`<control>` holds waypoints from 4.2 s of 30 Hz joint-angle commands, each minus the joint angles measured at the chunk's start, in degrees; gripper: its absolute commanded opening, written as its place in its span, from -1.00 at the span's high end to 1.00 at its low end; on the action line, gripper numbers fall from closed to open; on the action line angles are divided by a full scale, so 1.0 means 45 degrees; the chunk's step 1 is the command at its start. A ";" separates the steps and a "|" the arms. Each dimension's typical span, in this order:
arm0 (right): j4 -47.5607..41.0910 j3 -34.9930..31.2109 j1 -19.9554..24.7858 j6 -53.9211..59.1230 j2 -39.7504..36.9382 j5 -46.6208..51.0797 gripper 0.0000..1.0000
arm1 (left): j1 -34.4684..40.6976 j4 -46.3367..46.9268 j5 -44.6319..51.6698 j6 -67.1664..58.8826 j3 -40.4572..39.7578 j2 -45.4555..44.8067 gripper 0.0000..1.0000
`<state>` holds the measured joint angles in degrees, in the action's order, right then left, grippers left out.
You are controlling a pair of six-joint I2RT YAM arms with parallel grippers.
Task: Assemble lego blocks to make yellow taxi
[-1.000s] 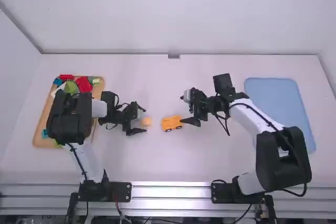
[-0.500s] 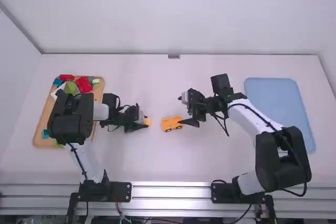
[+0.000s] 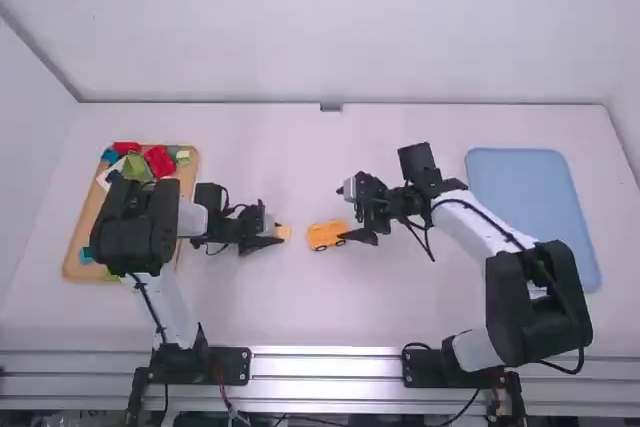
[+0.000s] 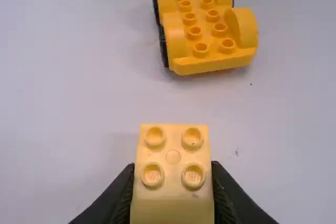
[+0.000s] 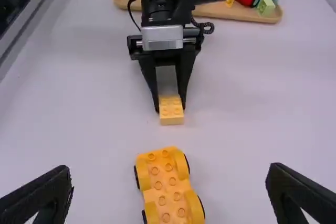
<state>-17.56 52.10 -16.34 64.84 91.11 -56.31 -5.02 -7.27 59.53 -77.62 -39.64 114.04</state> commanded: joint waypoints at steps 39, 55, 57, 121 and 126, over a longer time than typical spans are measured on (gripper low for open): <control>0.2278 0.0063 0.0884 0.3293 0.4847 -0.0913 -0.97 | 0.3623 -0.3944 -0.0772 0.7752 0.2521 -0.5095 0.84; 0.0340 0.1812 -0.0204 0.5557 0.7019 -0.1219 -0.97 | 0.3750 -0.3895 -0.1428 0.7888 0.2506 -0.5095 0.85; 0.0661 0.1812 -0.0306 0.5314 0.7184 -0.1195 -0.98 | 0.3813 -0.4056 -0.1467 0.8208 0.2506 -0.5095 0.85; 0.8111 -0.2176 -0.0899 -0.2040 0.5663 0.0495 0.01 | 0.3978 -0.2895 -0.1457 0.7694 0.1632 -0.4333 0.96; 0.8490 -0.2244 -0.0933 -0.2055 0.5673 0.0481 -0.17 | 0.3886 -0.2501 -0.1428 0.6664 0.1579 -0.3842 0.96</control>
<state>20.86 42.72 -20.67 56.93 117.91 -55.70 12.40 -18.72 52.21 -44.49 -31.48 94.85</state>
